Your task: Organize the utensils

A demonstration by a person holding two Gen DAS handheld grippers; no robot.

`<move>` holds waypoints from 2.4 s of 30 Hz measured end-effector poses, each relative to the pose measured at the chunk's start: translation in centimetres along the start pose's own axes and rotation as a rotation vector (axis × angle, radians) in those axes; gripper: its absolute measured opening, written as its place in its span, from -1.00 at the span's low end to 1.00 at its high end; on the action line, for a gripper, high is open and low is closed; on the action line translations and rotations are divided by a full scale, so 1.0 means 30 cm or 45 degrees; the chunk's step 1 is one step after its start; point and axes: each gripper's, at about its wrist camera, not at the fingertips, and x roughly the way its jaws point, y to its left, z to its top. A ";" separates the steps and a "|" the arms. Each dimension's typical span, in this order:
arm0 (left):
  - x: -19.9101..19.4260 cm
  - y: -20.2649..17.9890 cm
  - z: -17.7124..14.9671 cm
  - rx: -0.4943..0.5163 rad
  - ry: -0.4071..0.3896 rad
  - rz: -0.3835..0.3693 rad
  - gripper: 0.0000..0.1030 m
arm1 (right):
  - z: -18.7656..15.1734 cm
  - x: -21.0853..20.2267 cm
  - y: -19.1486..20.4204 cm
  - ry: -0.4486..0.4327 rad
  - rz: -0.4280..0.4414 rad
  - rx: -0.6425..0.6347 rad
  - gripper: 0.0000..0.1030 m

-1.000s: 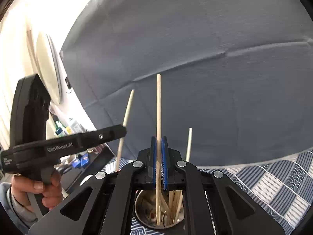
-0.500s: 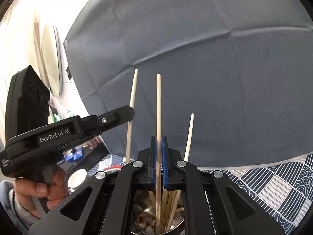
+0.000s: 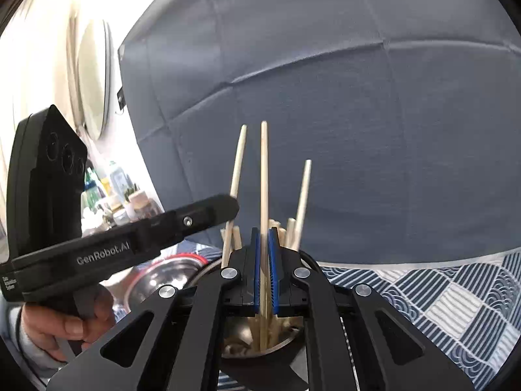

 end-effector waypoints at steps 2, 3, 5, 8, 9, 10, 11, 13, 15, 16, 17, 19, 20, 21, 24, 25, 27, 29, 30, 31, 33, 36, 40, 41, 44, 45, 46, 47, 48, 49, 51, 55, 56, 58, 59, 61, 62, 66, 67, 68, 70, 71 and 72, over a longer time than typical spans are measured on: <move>-0.015 -0.003 -0.015 0.011 0.004 0.010 -0.90 | -0.005 -0.025 -0.007 -0.010 -0.012 0.008 -0.90; -0.025 -0.007 -0.023 0.019 0.009 0.017 -0.90 | -0.004 -0.036 -0.010 -0.017 -0.018 0.014 -0.90; -0.038 -0.010 -0.033 0.026 0.016 0.028 -0.90 | -0.002 -0.056 -0.010 -0.024 -0.026 0.008 -0.90; -0.063 -0.007 -0.050 0.031 0.022 0.046 -0.90 | -0.014 -0.079 0.015 0.000 -0.059 -0.066 -0.89; -0.072 -0.004 -0.056 0.028 0.026 0.048 -0.90 | -0.017 -0.078 0.023 0.012 -0.070 -0.078 -0.89; -0.078 -0.001 -0.061 0.026 0.036 0.064 -0.90 | -0.028 -0.086 0.032 0.013 -0.100 -0.100 -0.89; -0.083 -0.001 -0.066 0.027 0.041 0.072 -0.90 | -0.035 -0.088 0.032 0.029 -0.105 -0.099 -0.89; -0.096 0.004 -0.071 0.021 0.051 0.079 -0.90 | -0.058 -0.096 0.037 0.052 -0.132 -0.121 -0.89; -0.107 0.005 -0.075 0.015 0.058 0.088 -0.90 | -0.077 -0.091 0.052 0.085 -0.147 -0.166 -0.89; -0.111 0.003 -0.076 0.011 0.062 0.090 -0.90 | -0.086 -0.095 0.059 0.087 -0.168 -0.182 -0.90; -0.115 0.003 -0.077 0.009 0.070 0.092 -0.90 | -0.086 -0.098 0.060 0.088 -0.170 -0.175 -0.89; -0.119 0.001 -0.078 0.011 0.084 0.099 -0.90 | -0.078 -0.104 0.056 0.097 -0.168 -0.152 -0.89; -0.120 -0.005 -0.078 0.013 0.087 0.103 -0.90 | -0.076 -0.106 0.056 0.099 -0.174 -0.155 -0.89; -0.123 -0.004 -0.077 0.008 0.091 0.105 -0.90 | -0.073 -0.110 0.057 0.103 -0.182 -0.163 -0.88; -0.137 0.000 -0.072 -0.013 0.101 0.123 -0.70 | -0.064 -0.128 0.060 0.104 -0.195 -0.173 -0.87; -0.143 -0.001 -0.070 -0.014 0.097 0.130 -0.44 | -0.061 -0.137 0.059 0.107 -0.205 -0.169 -0.87; -0.167 -0.004 -0.068 -0.014 0.076 0.162 -0.02 | -0.056 -0.149 0.057 0.109 -0.220 -0.163 -0.85; -0.185 -0.002 -0.067 -0.012 0.069 0.180 0.20 | -0.055 -0.166 0.051 0.118 -0.240 -0.153 -0.64; -0.196 0.000 -0.067 -0.016 0.071 0.204 0.25 | -0.056 -0.173 0.051 0.123 -0.256 -0.149 -0.34; -0.206 0.002 -0.067 -0.021 0.066 0.212 0.30 | -0.057 -0.183 0.050 0.125 -0.282 -0.145 -0.20; -0.228 0.010 -0.070 -0.046 0.069 0.239 0.52 | -0.059 -0.207 0.048 0.126 -0.294 -0.136 -0.05; -0.251 0.022 -0.073 -0.071 0.077 0.269 0.74 | -0.056 -0.230 0.053 0.148 -0.304 -0.127 0.36; -0.285 0.033 -0.075 -0.083 0.081 0.315 0.88 | -0.044 -0.260 0.078 0.166 -0.331 -0.149 0.66; -0.293 0.036 -0.074 -0.082 0.089 0.334 0.88 | -0.042 -0.267 0.083 0.168 -0.338 -0.154 0.69; -0.308 0.034 -0.068 -0.051 0.108 0.357 0.88 | -0.031 -0.278 0.087 0.185 -0.356 -0.140 0.75; -0.310 0.029 -0.065 -0.034 0.129 0.371 0.88 | -0.025 -0.281 0.089 0.194 -0.360 -0.132 0.80; -0.313 0.023 -0.062 -0.020 0.148 0.381 0.88 | -0.019 -0.287 0.092 0.201 -0.363 -0.127 0.81; -0.318 0.017 -0.058 -0.006 0.159 0.388 0.88 | -0.015 -0.291 0.095 0.202 -0.367 -0.129 0.82; -0.326 0.008 -0.054 0.009 0.158 0.393 0.88 | -0.010 -0.295 0.101 0.201 -0.375 -0.135 0.83; -0.335 -0.001 -0.050 0.019 0.154 0.399 0.88 | -0.005 -0.301 0.105 0.200 -0.382 -0.140 0.84; -0.348 -0.020 -0.045 0.047 0.165 0.410 0.88 | 0.009 -0.316 0.116 0.203 -0.391 -0.141 0.84; -0.392 -0.071 -0.033 0.103 0.124 0.454 0.88 | 0.038 -0.353 0.137 0.195 -0.437 -0.110 0.84; -0.402 -0.082 -0.030 0.103 0.119 0.459 0.88 | 0.045 -0.368 0.145 0.195 -0.450 -0.102 0.84; -0.428 -0.105 -0.028 0.098 0.108 0.462 0.88 | 0.055 -0.386 0.155 0.216 -0.472 -0.083 0.84; -0.442 -0.114 -0.028 0.074 0.105 0.485 0.88 | 0.061 -0.400 0.159 0.243 -0.466 -0.054 0.84; -0.465 -0.125 -0.032 0.044 0.084 0.558 0.88 | 0.068 -0.416 0.165 0.265 -0.451 -0.027 0.84; -0.479 -0.130 -0.034 0.038 0.074 0.561 0.88 | 0.069 -0.430 0.174 0.277 -0.460 -0.018 0.84; -0.513 -0.156 -0.044 0.041 0.114 0.500 0.88 | 0.071 -0.483 0.212 0.315 -0.494 -0.028 0.84; -0.519 -0.168 -0.048 0.063 0.133 0.502 0.88 | 0.070 -0.493 0.218 0.323 -0.495 -0.029 0.84; -0.521 -0.179 -0.052 0.082 0.144 0.510 0.88 | 0.069 -0.508 0.227 0.333 -0.488 -0.025 0.84; -0.534 -0.206 -0.065 0.118 0.173 0.526 0.88 | 0.066 -0.539 0.242 0.337 -0.472 -0.019 0.84; -0.543 -0.215 -0.073 0.126 0.187 0.516 0.88 | 0.064 -0.554 0.250 0.334 -0.475 -0.018 0.84; -0.551 -0.224 -0.080 0.126 0.197 0.509 0.88 | 0.064 -0.563 0.257 0.337 -0.484 -0.024 0.84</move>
